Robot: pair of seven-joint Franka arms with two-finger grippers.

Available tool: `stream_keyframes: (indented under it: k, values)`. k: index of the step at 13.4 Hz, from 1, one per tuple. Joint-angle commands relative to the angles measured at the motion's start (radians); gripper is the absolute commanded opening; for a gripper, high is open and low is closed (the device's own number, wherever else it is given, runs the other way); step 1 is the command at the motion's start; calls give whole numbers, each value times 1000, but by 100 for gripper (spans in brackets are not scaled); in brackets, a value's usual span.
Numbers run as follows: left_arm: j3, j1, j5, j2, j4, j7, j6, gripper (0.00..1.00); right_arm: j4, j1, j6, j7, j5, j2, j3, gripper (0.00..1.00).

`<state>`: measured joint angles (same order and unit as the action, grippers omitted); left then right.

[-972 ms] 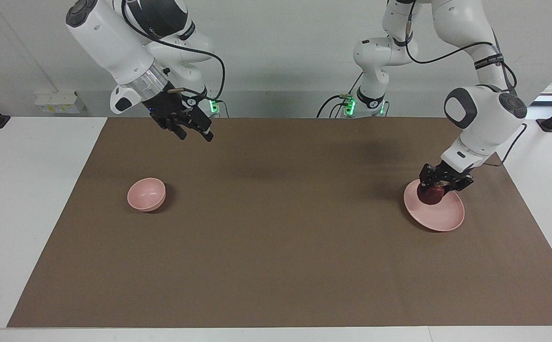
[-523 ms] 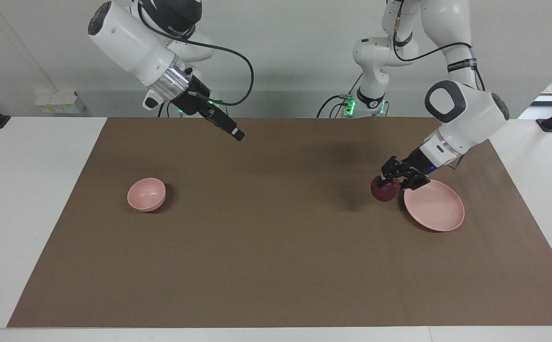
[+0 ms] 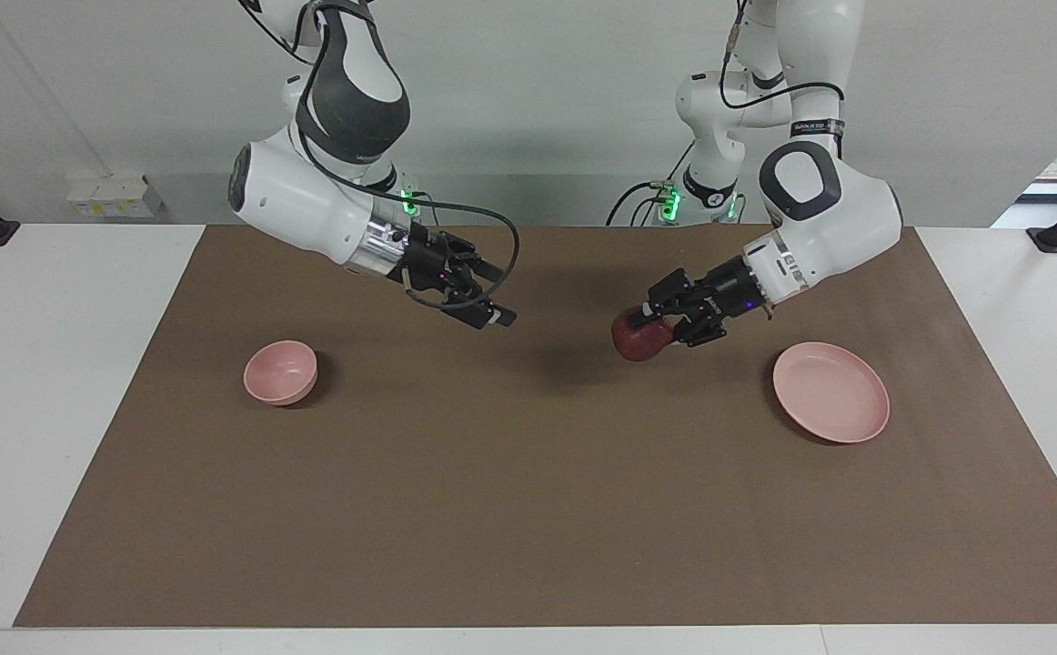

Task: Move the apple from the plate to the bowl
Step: 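Lift the apple with the left gripper toward the right gripper while it approaches, then grasp the apple with the right gripper while the left gripper holds it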

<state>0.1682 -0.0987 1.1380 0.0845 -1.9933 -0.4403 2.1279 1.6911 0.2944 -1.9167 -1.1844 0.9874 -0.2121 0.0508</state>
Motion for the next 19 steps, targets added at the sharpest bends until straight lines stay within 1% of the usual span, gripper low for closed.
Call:
stream_keyframes:
  k: [1,2,4,7,10,13,15,19]
  values:
    - [45,0,77,-19,-2,-9,-3,0,1,18,-34,-17,83,-42,0,100]
    - [66,5,100,-19,-1,-9,1,0,-1,38,-68,-30,88,-46,-2,100]
    - [99,10,143,-17,1,-9,21,0,5,48,-79,-46,91,-52,-2,100]
    - [157,11,146,-9,16,-6,85,0,15,66,-93,-47,100,-53,0,100]
    - [163,7,146,-5,25,-6,101,0,61,74,-91,-38,100,-30,-2,100]
    - [203,16,147,0,54,3,135,0,84,74,-77,-35,103,-17,-2,100]
    - [238,16,147,0,59,11,165,0,82,75,-81,-26,128,-16,-2,100]
    - [241,4,146,-5,57,14,165,0,68,74,-79,-18,134,-17,-2,100]
